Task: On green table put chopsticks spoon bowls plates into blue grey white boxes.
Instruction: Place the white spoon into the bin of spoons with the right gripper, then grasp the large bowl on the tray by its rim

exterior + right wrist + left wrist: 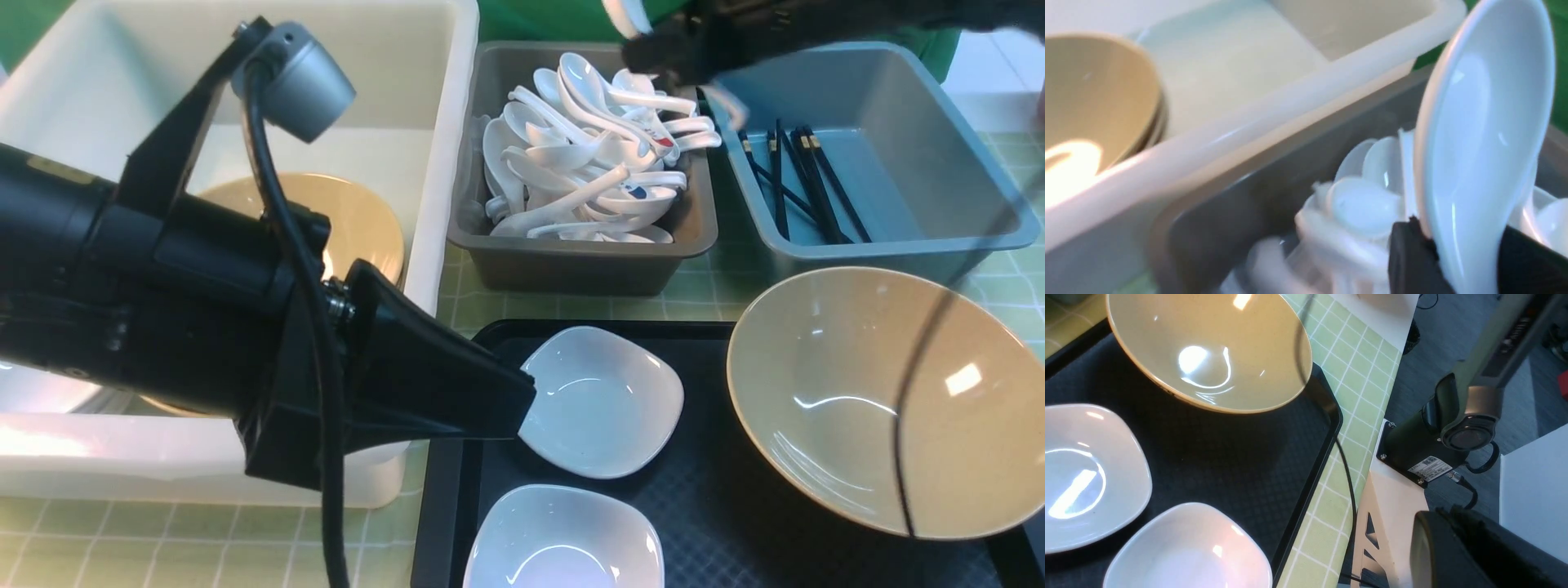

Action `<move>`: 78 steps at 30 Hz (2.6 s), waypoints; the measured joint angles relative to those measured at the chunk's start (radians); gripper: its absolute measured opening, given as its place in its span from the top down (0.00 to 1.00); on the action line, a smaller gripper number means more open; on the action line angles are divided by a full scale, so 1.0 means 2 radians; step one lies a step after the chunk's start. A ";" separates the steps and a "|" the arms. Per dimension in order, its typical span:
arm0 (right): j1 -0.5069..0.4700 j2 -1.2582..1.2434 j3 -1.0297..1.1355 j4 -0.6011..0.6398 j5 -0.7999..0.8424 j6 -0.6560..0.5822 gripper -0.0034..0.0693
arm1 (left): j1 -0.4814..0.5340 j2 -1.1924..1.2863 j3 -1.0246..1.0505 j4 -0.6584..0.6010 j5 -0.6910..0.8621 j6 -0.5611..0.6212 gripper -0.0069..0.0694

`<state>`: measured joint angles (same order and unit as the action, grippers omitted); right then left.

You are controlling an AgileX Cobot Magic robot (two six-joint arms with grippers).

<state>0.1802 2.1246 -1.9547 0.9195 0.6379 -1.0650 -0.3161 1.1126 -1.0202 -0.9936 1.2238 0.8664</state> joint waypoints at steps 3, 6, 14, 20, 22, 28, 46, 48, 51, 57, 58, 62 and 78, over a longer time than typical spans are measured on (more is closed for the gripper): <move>0.000 0.040 -0.038 0.000 -0.002 0.011 0.65 | 0.000 0.000 0.000 0.000 0.000 0.000 0.91; 0.006 0.071 -0.059 0.000 -0.040 0.019 0.65 | 0.000 0.000 0.000 0.000 0.000 -0.007 0.91; 0.010 0.074 -0.064 0.010 -0.072 0.046 0.37 | 0.000 0.000 0.000 0.000 -0.006 -0.010 0.91; -0.001 0.049 -0.064 0.007 0.025 0.061 0.24 | 0.000 0.000 0.000 0.023 -0.009 -0.010 0.91; -0.013 0.014 -0.064 -0.020 0.110 0.062 0.23 | 0.000 0.000 0.000 0.031 -0.011 -0.009 0.91; -0.022 -0.109 -0.015 -0.140 0.195 0.096 0.32 | 0.000 0.000 0.000 0.019 -0.067 0.011 0.91; -0.023 -0.499 0.354 -0.197 0.233 0.233 0.92 | -0.142 0.200 -0.080 0.094 -0.207 -0.159 0.82; -0.023 -0.547 0.407 -0.198 0.220 0.245 0.92 | -0.168 0.252 -0.134 0.168 -0.207 -0.231 0.75; -0.023 -0.588 0.451 -0.199 0.219 0.256 0.92 | -0.185 0.314 -0.203 0.254 -0.200 -0.333 0.63; -0.023 -0.632 0.489 -0.217 0.224 0.259 0.92 | -0.187 0.430 -0.330 0.333 -0.150 -0.437 0.33; -0.023 -0.636 0.491 -0.224 0.226 0.259 0.92 | -0.187 0.442 -0.342 0.335 -0.144 -0.441 0.30; -0.023 -0.645 0.494 -0.264 0.233 0.272 0.92 | -0.187 0.507 -0.409 0.312 -0.125 -0.433 0.17; -0.023 -0.645 0.495 -0.294 0.235 0.297 0.89 | -0.164 0.585 -0.461 0.219 -0.089 -0.377 0.88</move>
<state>0.1345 0.8351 -0.9655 0.3308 1.1073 -0.4720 -0.6448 2.2833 -1.9414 -0.5557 1.0463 0.1115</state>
